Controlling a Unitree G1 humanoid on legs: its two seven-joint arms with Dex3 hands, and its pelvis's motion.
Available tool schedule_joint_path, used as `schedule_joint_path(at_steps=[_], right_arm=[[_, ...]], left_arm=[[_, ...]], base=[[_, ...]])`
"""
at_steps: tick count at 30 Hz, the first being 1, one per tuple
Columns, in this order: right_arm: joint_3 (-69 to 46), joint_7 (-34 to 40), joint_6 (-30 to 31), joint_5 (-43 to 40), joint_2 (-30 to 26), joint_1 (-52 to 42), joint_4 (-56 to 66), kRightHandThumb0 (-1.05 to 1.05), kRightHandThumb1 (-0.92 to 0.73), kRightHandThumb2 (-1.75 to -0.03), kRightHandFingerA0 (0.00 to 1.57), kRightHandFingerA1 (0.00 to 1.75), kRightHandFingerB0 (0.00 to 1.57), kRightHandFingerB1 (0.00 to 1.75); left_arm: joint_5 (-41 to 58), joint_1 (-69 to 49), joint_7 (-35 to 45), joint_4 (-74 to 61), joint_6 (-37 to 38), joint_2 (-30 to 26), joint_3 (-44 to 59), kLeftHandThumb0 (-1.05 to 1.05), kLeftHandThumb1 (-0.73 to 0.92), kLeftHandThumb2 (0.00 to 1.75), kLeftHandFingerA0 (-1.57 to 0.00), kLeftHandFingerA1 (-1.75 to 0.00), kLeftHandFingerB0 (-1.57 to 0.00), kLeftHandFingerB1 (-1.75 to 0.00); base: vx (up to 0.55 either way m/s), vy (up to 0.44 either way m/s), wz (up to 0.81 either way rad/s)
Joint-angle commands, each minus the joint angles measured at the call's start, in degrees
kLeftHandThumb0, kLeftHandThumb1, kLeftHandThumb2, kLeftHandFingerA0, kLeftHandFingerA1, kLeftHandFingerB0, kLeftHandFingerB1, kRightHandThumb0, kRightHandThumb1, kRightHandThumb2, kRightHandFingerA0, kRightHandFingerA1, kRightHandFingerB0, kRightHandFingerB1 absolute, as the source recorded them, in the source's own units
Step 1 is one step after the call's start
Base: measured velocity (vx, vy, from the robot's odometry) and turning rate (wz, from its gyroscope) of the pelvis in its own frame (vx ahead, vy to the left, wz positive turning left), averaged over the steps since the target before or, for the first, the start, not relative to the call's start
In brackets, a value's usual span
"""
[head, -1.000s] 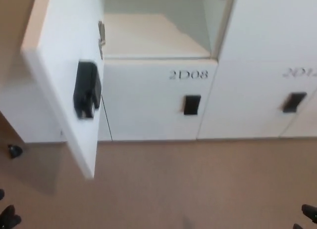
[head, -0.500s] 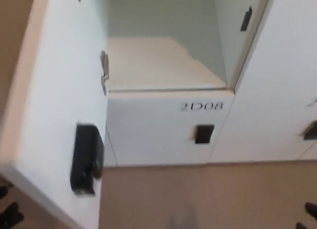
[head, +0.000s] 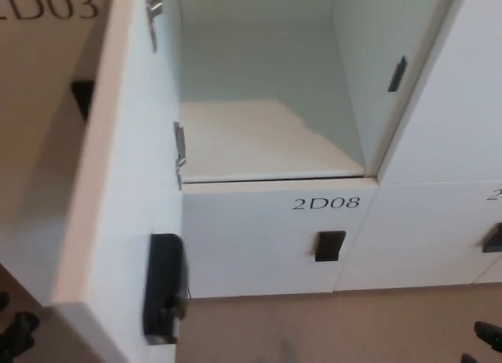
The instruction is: The robot walks towards an open cabinet and lifts its left hand to push the door towards the right to close it.
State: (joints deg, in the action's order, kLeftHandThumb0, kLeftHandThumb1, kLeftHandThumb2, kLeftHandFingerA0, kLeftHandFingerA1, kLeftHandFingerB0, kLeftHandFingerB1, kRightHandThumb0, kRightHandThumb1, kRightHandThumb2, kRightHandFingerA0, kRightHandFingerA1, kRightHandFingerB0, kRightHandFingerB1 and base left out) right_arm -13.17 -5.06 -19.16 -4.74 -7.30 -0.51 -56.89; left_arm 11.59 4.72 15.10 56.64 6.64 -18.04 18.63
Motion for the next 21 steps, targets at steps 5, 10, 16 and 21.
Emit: schedule_joint_path(at_steps=[5, 10, 16, 21], right_arm=[[0.2, 0.9, -1.1, 0.5, -1.6, -0.1, -1.2, -0.32, -0.61, -0.58, 0.73, 0.47, 0.45, 0.37], [0.6, 1.2, -1.3, 0.7, -1.6, 0.2, -1.3, -0.31, -0.62, -0.58, 0.71, 0.47, 0.45, 0.37], [0.7, 1.2, -1.1, 0.6, -1.6, 0.3, -1.1, -0.32, -0.61, -0.58, 0.73, 0.48, 0.43, 0.37], [0.9, 1.8, -0.9, 0.7, -1.8, 0.6, -1.3, -0.3, -0.6, -0.58, 0.76, 0.48, 0.44, 0.37]], left_arm=[[-0.9, 0.6, -0.3, 0.6, 1.1, -0.5, -0.6, -0.36, 0.62, 0.57, -0.56, -0.66, -0.33, -0.54], [-1.3, 1.1, -0.4, 0.8, 1.5, -0.8, -1.2, -0.35, 0.65, 0.59, -0.57, -0.69, -0.32, -0.54], [-1.2, 1.3, -0.6, 0.4, 1.8, -0.7, -1.5, -0.39, 0.49, 0.87, -0.57, -0.74, -0.3, -0.59], [-1.5, 2.1, -0.2, 1.0, 2.1, -0.9, -2.0, -0.33, 0.66, 0.59, -0.56, -0.69, -0.31, -0.49]], base=[[-0.02, -0.093, -0.02], [0.0, -0.017, -0.01], [0.02, 0.097, 0.01], [0.03, 0.18, 0.11]])
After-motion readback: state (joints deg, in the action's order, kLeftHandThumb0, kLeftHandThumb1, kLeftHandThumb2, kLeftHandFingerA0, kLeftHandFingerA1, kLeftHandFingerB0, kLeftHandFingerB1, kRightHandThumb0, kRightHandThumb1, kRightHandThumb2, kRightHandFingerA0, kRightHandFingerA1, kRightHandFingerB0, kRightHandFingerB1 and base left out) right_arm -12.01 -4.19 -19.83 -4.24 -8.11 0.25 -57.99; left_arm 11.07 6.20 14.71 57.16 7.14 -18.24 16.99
